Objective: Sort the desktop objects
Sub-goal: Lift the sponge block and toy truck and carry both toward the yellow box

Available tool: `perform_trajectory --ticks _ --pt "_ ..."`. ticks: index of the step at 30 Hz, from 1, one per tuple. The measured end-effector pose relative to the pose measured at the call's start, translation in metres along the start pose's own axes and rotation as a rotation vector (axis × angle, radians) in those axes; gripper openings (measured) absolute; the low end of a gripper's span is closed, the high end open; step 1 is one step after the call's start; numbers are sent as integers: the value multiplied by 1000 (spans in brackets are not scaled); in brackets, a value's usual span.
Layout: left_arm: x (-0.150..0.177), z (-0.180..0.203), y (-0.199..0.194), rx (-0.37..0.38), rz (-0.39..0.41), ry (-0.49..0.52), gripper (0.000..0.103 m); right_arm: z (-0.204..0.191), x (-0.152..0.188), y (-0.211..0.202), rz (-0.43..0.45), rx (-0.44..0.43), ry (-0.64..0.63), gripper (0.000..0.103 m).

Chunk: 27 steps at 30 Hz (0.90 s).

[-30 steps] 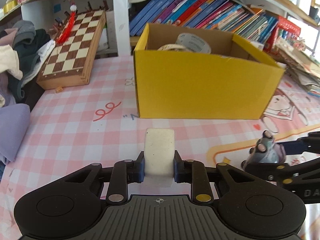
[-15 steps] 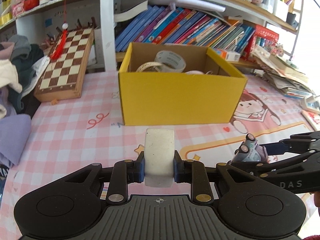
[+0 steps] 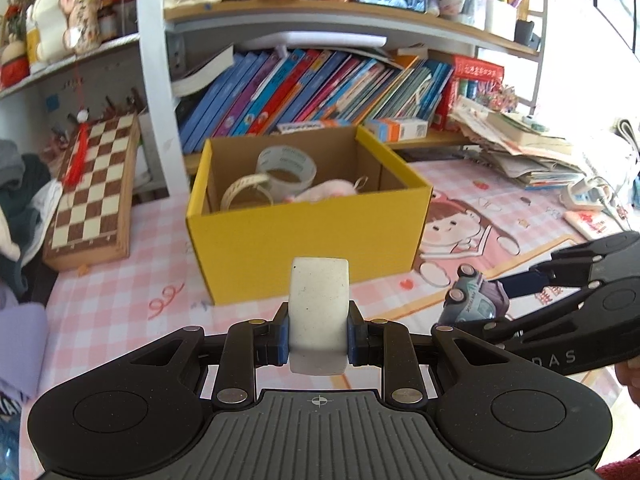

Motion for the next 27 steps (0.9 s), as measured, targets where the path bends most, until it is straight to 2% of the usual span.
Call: perform_trajectory --ticks 10,27 --pt "-26 0 4 51 6 42 24 12 -32 -11 48 10 -50 64" --pt "-63 -7 19 26 62 30 24 29 -79 -10 94 -16 -91 64"
Point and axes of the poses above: each gripper's, at about its wrist camera, not at the fingertips, and y roughly the way its jaws point, z to its right, x to its underside, the point moved 1 cm from there along y, roughly the way its jaws point, and after that the axes turned 6 degrees about x, right-handed, at the moved point
